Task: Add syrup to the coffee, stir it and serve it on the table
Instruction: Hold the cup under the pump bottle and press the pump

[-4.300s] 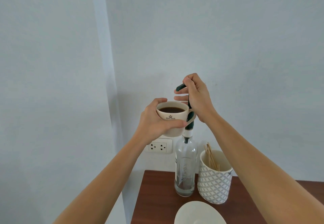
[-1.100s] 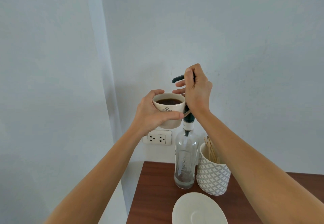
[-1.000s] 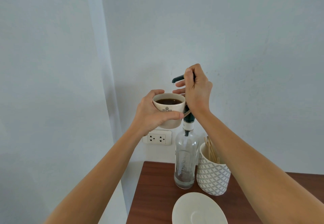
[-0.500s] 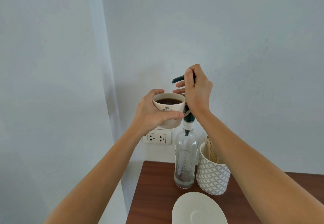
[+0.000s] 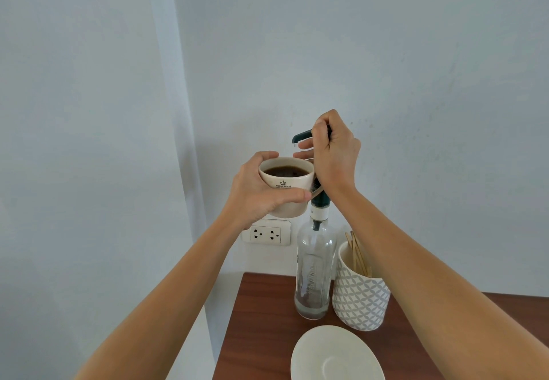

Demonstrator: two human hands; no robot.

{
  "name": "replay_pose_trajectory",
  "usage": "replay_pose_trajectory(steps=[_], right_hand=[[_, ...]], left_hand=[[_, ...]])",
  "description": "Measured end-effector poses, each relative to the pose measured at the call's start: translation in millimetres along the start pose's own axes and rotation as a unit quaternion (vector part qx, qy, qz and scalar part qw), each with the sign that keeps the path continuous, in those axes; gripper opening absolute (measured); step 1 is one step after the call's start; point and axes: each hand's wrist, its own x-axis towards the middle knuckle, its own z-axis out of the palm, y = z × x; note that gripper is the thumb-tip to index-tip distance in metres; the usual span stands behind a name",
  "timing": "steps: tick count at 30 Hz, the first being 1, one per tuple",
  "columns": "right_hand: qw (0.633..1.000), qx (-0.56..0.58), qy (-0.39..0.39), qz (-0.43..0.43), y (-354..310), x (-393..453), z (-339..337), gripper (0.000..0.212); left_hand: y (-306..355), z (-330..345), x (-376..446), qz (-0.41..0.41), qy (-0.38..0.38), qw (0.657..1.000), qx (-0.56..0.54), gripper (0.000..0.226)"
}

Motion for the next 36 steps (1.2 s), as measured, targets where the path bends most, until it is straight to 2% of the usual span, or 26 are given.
replay_pose_trajectory(steps=[18, 36], right_hand=[[1.0, -0.017, 0.004, 0.009, 0.4, -0.7, 0.0, 0.019], [1.0, -0.015, 0.005, 0.0, 0.0, 0.0, -3.5, 0.027]], left_hand=[[1.6, -0.6, -2.7, 0.003, 0.001, 1.0, 0.004, 0.108], [3.8, 3.5, -1.0, -0.005, -0.008, 1.0, 0.008, 0.112]])
